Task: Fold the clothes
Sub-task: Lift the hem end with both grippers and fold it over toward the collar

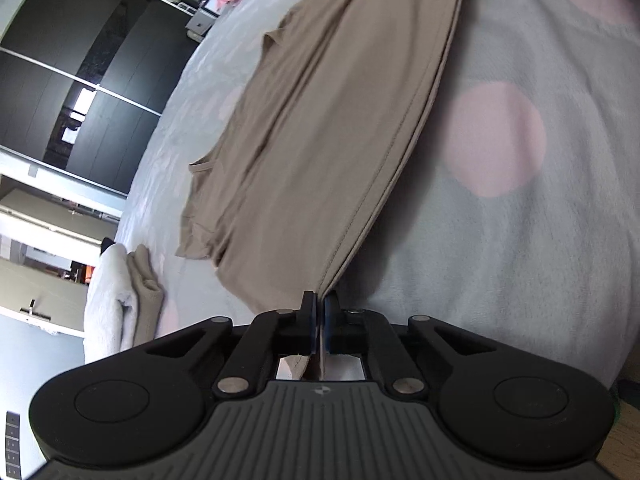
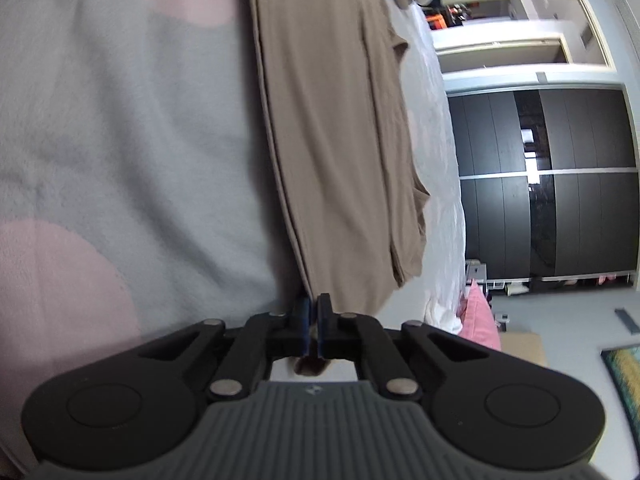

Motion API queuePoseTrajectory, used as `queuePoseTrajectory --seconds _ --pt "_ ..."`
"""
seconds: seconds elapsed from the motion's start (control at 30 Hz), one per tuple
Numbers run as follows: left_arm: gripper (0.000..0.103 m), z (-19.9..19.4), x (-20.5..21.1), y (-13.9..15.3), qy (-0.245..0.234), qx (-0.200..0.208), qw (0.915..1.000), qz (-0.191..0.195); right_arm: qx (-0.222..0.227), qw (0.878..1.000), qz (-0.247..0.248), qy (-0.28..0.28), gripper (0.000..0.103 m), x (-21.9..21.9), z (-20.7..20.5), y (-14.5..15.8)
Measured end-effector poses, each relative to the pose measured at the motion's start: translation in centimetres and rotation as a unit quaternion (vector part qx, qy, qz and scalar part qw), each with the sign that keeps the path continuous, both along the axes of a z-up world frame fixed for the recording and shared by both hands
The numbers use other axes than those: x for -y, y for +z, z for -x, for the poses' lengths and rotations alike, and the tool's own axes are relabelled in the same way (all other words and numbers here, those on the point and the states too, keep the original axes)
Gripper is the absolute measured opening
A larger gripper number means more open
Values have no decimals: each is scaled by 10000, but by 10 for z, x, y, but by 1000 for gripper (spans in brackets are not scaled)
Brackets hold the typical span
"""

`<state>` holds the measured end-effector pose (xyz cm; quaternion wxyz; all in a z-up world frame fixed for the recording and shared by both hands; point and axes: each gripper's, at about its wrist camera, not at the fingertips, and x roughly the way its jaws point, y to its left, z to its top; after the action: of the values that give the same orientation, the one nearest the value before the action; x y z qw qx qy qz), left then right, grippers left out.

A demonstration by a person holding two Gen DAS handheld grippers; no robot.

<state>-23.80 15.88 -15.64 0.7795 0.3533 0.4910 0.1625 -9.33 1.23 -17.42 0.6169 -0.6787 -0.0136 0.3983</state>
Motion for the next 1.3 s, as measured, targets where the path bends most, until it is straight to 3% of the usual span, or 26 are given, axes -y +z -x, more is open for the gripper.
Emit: queuePoseTrajectory --seconds 0.23,0.47,0.7,0.9,1.07,1.3 --pt "1 4 7 59 405 788 9960 118 -71 9956 -782 -509 2 0 -2 53" --pt "1 24 13 113 673 1230 9892 425 75 9834 -1636 -777 1 4 1 114" --pt "1 44 23 147 649 1508 9841 680 -217 9792 -1776 -959 1 25 14 164" --pt "1 46 28 166 563 1457 9834 920 -269 9793 -1732 -1012 1 49 27 176" --pt "1 26 12 167 457 1431 9865 659 -311 9761 -1869 -1069 1 37 13 179" --pt "1 -25 -47 173 432 1483 9855 707 -354 9715 -2121 -999 1 -5 -36 186"
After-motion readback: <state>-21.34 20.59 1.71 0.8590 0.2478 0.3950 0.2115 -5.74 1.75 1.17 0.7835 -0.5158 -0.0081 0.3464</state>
